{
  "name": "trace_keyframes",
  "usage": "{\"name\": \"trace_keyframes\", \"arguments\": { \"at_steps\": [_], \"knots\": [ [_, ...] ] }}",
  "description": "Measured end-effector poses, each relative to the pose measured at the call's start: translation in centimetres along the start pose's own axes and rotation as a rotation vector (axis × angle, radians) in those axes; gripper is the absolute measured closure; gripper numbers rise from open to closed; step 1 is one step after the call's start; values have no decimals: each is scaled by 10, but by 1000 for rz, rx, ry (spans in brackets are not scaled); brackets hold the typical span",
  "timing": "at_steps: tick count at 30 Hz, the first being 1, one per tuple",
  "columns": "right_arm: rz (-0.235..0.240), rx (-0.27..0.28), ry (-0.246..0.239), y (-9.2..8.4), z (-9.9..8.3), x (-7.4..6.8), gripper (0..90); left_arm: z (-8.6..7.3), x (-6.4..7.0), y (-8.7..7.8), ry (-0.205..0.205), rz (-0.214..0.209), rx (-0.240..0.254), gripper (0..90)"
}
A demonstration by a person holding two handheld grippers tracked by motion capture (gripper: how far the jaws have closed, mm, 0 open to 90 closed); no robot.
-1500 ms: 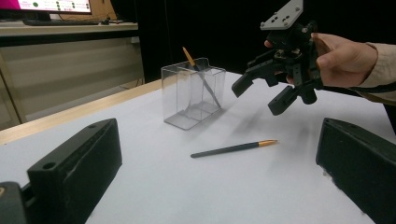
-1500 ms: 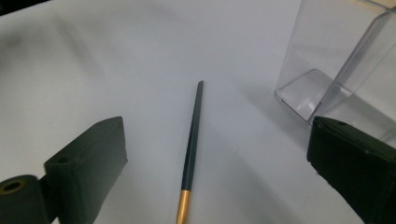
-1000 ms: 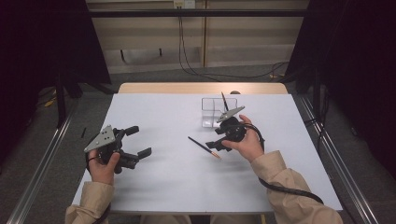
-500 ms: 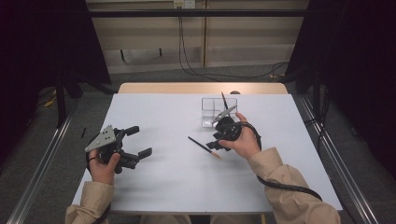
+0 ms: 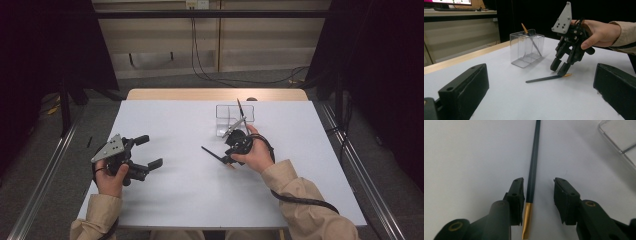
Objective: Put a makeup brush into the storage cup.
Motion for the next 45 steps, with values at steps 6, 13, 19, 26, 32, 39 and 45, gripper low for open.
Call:
{"name": "trace_keyframes", "arguments": {
  "at_steps": [6,13,19,26,32,39,45],
  "knots": [
    [-26,-25,-56,3,-2,-1,731,-1,0,1,-4,-2,-5,0],
    [-28,-63,-117,1,-5,-3,843,-2,1,3,-1,-7,-16,0],
    [-8,-116,-117,-3,-9,-4,845,-2,2,3,-2,-7,-17,0],
    [57,-112,-70,-13,-11,-6,846,-4,3,6,-1,-14,-33,1],
    [89,-114,-96,-23,-11,-11,847,-5,5,9,-3,-29,-45,1],
    [97,-129,-160,-32,-13,-17,847,-6,7,16,-8,-46,-59,1],
    [111,-128,-197,-37,-13,-22,847,-6,10,22,-6,-65,-65,1]
  ]
}}
Point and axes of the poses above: each handheld gripper's, and its own axes: y roughly forward along the jaws, z roughly out of its top, x roughly to its right, the point moved 6 cm from there along y, roughly forward along the jaws, and after that the axes turned 9 degrees about y, right-handed, at the moved point
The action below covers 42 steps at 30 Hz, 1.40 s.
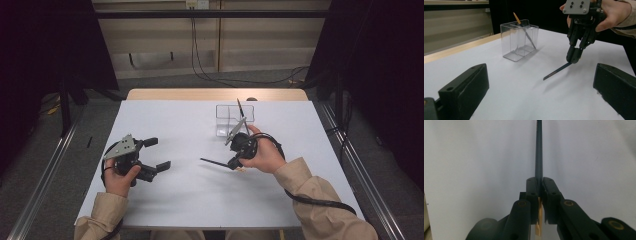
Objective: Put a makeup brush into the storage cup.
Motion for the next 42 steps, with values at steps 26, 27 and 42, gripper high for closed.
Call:
{"name": "trace_keyframes", "arguments": {
  "at_steps": [26,27,42],
  "knots": [
    [61,5,-129,-13,1,-28,847,8,25,45,46,-166,-132,2],
    [65,2,-122,-13,1,-29,847,9,26,47,51,-177,-145,2],
    [75,0,-154,-13,4,-34,847,15,41,69,90,-243,-340,5]
  ]
}}
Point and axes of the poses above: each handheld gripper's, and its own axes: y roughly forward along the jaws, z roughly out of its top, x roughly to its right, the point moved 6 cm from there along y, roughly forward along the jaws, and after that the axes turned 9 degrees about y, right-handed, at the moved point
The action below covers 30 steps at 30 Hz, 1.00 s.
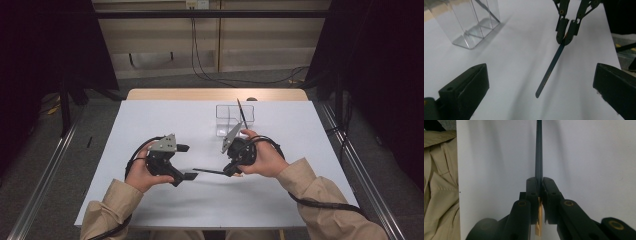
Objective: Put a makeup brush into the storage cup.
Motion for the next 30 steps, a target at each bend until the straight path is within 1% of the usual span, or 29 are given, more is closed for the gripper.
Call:
{"name": "trace_keyframes", "arguments": {
  "at_steps": [1,3,6,7,8,9,10,11,13,14,15,16,17,18,19,20,21,23,25,26,27,30],
  "knots": [
    [-1,3,-6,0,1,0,847,0,1,1,15,-8,-27,23],
    [-1,0,-2,0,2,-2,847,1,2,3,39,-14,-74,30],
    [-1,-1,-16,0,3,-3,847,2,3,6,85,-24,-151,79],
    [1,-5,-11,0,3,-3,847,2,3,7,91,-36,-175,95],
    [-3,-8,-7,0,3,-3,847,2,3,9,87,-40,-194,111],
    [-5,-12,-1,0,2,-3,847,2,2,10,100,-42,-213,121],
    [-2,-12,-2,0,3,-3,847,2,2,11,102,-47,-230,132],
    [2,-8,-8,0,3,-3,847,3,2,12,101,-53,-242,153],
    [3,-5,-7,-1,3,-3,847,5,2,14,130,-76,-250,188],
    [5,-4,-5,-1,3,-3,847,6,3,14,134,-91,-252,228],
    [5,-3,-7,-1,3,-3,847,7,3,15,133,-99,-267,264],
    [4,-3,-6,0,4,-3,847,8,3,15,144,-101,-293,289],
    [4,-1,-7,-1,4,-3,847,8,3,16,156,-103,-311,303],
    [6,0,-7,-1,4,-4,847,9,4,17,162,-107,-327,337],
    [8,1,-12,-1,4,-4,847,9,4,17,169,-119,-346,359],
    [7,1,-11,-1,4,-4,847,10,4,19,171,-110,-350,361],
    [8,0,-12,-1,4,-4,847,11,3,19,175,-119,-362,377],
    [8,-1,-11,-2,5,-5,847,12,4,20,174,-127,-369,406],
    [12,3,-20,-2,5,-5,847,12,4,21,180,-134,-379,444],
    [14,3,-20,-2,5,-6,847,12,5,22,181,-140,-381,449],
    [13,6,-21,-2,5,-5,847,12,5,23,182,-139,-384,465],
    [15,3,-24,-2,5,-6,847,11,6,25,197,-149,-397,522]
  ]
}}
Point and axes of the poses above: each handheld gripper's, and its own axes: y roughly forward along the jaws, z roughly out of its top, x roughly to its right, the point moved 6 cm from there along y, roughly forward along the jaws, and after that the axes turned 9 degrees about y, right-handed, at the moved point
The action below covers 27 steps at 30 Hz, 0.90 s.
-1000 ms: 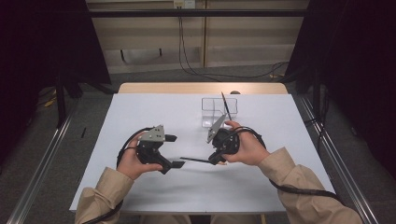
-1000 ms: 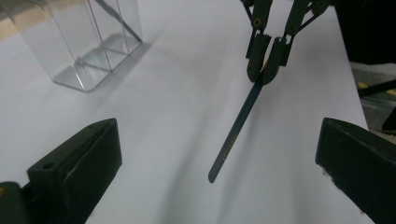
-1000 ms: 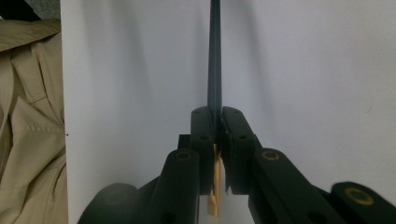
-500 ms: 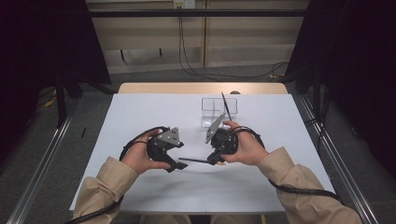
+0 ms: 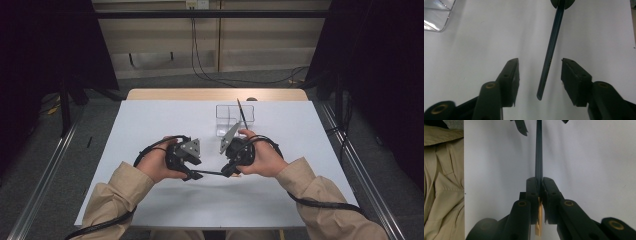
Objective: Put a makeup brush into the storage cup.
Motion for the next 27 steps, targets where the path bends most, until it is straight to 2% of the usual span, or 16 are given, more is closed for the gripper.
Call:
{"name": "trace_keyframes", "arguments": {
  "at_steps": [7,8,14,16,22,24,27],
  "knots": [
    [-4,-10,-13,0,1,-1,847,4,3,4,14,-26,0,625],
    [-1,-9,-19,0,2,-1,847,4,2,4,19,-13,0,644],
    [-3,1,-25,1,3,-2,846,7,5,5,15,-53,23,759],
    [0,2,-31,1,4,-3,846,7,5,5,14,-61,15,806],
    [-23,1,-66,5,5,-3,841,7,11,8,29,-94,-14,849],
    [-23,-9,-67,5,4,-4,837,6,11,9,28,-99,-16,851],
    [-27,10,-53,6,3,-3,819,6,11,8,14,-99,-7,853]
  ]
}}
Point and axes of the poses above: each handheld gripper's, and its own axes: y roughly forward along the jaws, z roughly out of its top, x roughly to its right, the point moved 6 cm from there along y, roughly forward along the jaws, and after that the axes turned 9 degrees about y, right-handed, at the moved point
